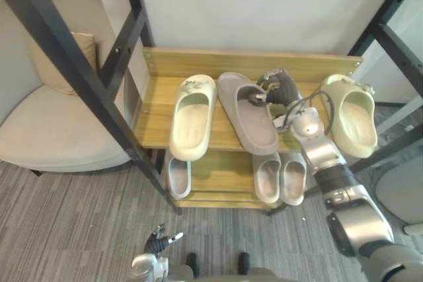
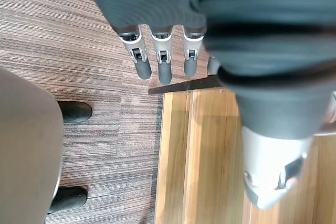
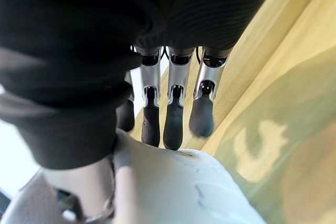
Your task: Organize the slippers on the shoe rack
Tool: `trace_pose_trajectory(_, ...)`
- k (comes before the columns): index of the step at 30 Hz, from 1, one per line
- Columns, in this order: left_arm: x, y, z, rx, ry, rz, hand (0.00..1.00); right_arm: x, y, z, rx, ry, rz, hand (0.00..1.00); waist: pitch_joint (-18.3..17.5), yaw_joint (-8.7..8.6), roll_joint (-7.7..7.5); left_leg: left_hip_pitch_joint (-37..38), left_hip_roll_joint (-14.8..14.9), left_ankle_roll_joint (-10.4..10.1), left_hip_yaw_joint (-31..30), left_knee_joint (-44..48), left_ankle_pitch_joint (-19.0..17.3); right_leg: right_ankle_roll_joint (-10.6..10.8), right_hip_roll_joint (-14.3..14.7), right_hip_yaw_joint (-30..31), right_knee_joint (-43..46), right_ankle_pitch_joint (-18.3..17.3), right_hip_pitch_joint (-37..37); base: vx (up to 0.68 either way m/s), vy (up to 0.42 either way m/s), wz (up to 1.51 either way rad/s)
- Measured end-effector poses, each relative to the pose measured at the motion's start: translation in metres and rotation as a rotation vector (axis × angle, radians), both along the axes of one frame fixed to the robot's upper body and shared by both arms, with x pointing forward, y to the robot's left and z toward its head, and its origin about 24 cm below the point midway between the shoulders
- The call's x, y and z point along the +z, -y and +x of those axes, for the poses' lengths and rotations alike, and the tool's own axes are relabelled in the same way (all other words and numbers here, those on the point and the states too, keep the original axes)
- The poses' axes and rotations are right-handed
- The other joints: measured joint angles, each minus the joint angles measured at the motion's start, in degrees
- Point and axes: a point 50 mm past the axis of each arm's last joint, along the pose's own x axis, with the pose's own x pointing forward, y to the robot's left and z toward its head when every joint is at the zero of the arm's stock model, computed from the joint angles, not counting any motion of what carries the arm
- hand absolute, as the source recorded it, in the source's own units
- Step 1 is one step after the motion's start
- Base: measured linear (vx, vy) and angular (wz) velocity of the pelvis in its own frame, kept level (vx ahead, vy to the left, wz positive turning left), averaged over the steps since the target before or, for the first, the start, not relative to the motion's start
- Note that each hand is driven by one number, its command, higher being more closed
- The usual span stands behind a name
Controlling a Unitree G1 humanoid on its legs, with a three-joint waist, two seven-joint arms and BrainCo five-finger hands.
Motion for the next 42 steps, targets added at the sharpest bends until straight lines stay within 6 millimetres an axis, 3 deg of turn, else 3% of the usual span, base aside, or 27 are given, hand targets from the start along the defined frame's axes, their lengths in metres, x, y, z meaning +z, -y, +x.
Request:
trace_pose_trajectory(9, 0.0, 0.0, 0.0, -0.003, 0.002, 0.0, 0.0, -0.003, 0.001, -0.003, 0.002, -0.001, 0.024, 1.0, 0.0, -0.04, -0.09, 0.1, 0.1, 0.0, 0.1, 0.0, 0.0, 0.0, 0.0, 0.1, 0.1, 0.0, 0.0, -0.02, -0.012, 0.0)
trace_pose_trajectory(16, 0.0, 0.0, 0.0, -0.006, 0.0, 0.003, 0.0, -0.013, 0.009, -0.034, -0.001, 0.051, 0.093, 1.0, 0.1, -0.43, -0.12, 0.2, 0.5, 0.0, -0.1, 0.1, -0.1, 0.0, 0.1, -0.1, 0.6, 0.0, -0.1, 0.0, -0.002, 0.01)
trace_pose_trajectory(21, 0.0, -0.001, -0.001, -0.001, -0.007, 0.004, 0.0, 0.0, 0.018, -0.058, -0.026, 0.174, 0.176, 1.0, 0.0, -1.02, -0.13, 0.3, 0.5, 0.0, 0.1, 1.5, -1.0, 0.1, 0.0, 0.0, 0.9, 0.0, 0.5, -0.01, -0.004, -0.01)
trace_pose_trajectory(31, -0.002, -0.001, -0.007, -0.019, -0.023, 0.014, 0.0, 0.024, 0.008, -0.1, 0.116, 0.36, 0.326, 1.0, -1.4, -2.37, -0.01, 0.3, 0.7, -0.3, 0.4, 2.1, -1.1, 0.3, 0.0, 0.3, 0.7, -0.3, 0.7, -0.04, -0.03, -0.02)
trace_pose_trajectory(38, -0.004, -0.001, -0.012, -0.033, -0.04, 0.005, 0.0, 0.017, 0.004, -0.124, 0.282, 0.311, 0.426, 1.0, -2.6, -3.31, -0.18, 1.7, 0.6, -0.3, 1.4, 2.0, -1.1, 0.3, -0.2, 0.7, 0.8, -0.2, 1.2, -0.03, -0.008, -0.06)
trace_pose_trajectory(42, -0.007, 0.0, -0.017, -0.042, -0.062, 0.007, 0.0, -0.012, -0.006, -0.136, 0.401, 0.151, 0.499, 1.0, -3.4, -3.78, 0.05, 3.2, 0.6, -0.4, 1.4, 2.1, -1.1, 0.4, -0.1, 0.6, 0.3, -0.2, 3.0, -0.05, -0.013, -0.03)
